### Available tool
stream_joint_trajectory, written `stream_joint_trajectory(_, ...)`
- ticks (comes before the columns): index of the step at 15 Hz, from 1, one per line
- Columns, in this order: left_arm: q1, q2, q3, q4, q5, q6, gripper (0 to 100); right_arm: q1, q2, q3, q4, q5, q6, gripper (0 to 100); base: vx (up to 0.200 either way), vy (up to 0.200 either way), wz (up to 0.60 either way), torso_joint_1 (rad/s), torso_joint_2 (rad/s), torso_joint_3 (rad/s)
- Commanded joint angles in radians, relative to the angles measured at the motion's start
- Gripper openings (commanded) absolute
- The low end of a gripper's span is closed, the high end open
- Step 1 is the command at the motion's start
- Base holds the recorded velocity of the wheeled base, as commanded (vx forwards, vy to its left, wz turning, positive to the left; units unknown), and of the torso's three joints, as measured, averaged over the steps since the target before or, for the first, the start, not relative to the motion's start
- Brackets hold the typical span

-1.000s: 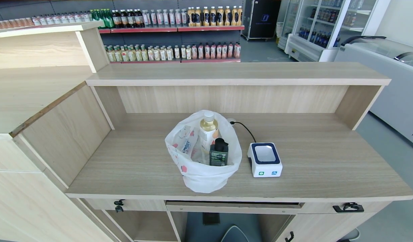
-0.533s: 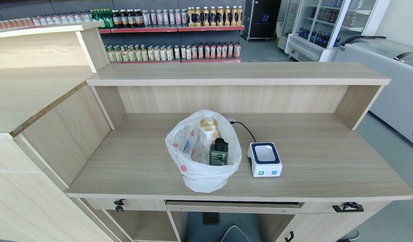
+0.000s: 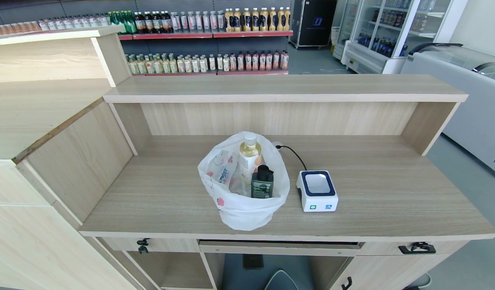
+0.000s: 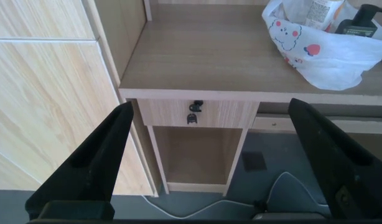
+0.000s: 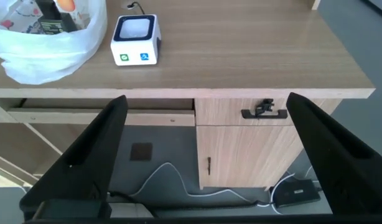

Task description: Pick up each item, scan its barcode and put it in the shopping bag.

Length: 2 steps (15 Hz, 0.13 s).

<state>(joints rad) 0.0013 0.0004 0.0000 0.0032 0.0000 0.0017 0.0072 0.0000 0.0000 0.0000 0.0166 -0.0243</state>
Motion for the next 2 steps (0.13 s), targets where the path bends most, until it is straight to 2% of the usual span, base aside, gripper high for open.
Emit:
stream_joint_trajectory(1,0.0,0.0,0.0,0.0,0.0,0.0,100,0.0,0.002,0.0,0.0,0.0,0.0,100,0.0,0.0,0.0,0.0,0.0,0.0)
stream_joint_trajectory(2,0.0,0.0,0.0,0.0,0.0,0.0,100,0.0,0.002,0.0,0.0,0.0,0.0,100,0.0,0.0,0.0,0.0,0.0,0.0)
